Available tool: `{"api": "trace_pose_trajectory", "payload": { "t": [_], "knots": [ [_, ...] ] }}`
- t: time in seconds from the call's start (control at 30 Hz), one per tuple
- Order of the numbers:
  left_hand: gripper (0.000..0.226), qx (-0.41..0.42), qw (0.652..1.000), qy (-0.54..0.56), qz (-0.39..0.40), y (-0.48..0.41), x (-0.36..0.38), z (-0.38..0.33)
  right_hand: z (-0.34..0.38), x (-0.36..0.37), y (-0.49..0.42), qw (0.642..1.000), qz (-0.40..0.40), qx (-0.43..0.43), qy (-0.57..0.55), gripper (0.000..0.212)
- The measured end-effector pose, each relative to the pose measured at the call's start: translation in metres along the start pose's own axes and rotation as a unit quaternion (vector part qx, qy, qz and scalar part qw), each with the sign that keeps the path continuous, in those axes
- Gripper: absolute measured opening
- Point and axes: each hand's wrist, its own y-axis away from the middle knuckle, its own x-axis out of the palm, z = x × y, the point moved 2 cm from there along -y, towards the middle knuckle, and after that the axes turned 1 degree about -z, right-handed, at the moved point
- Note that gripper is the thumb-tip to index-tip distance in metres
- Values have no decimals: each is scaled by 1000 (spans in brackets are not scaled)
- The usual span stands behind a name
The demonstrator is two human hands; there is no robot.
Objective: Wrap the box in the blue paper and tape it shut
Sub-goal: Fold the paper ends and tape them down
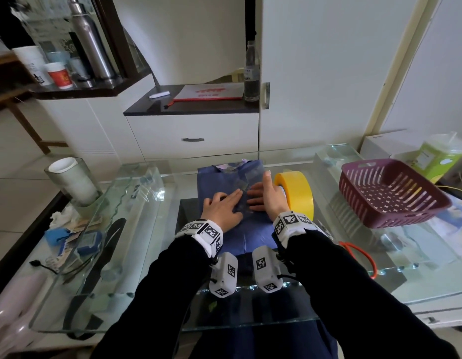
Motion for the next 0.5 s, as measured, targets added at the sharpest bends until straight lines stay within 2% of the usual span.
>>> {"api": "trace_pose_trajectory", "payload": {
  "t": [0.1, 0.33, 0.5],
  "knots": [
    [62, 6, 1000, 6, -13, -1, -4, -4, 9, 1, -4, 998, 0, -34, 47, 54],
    [62, 18, 999, 29, -39, -1, -11, -10, 25, 1, -13, 987, 15, -20, 159, 68],
    [62, 33, 999, 27, -32, -3, -12, -14, 32, -5, -14, 987, 33, -11, 159, 66]
  ]
}}
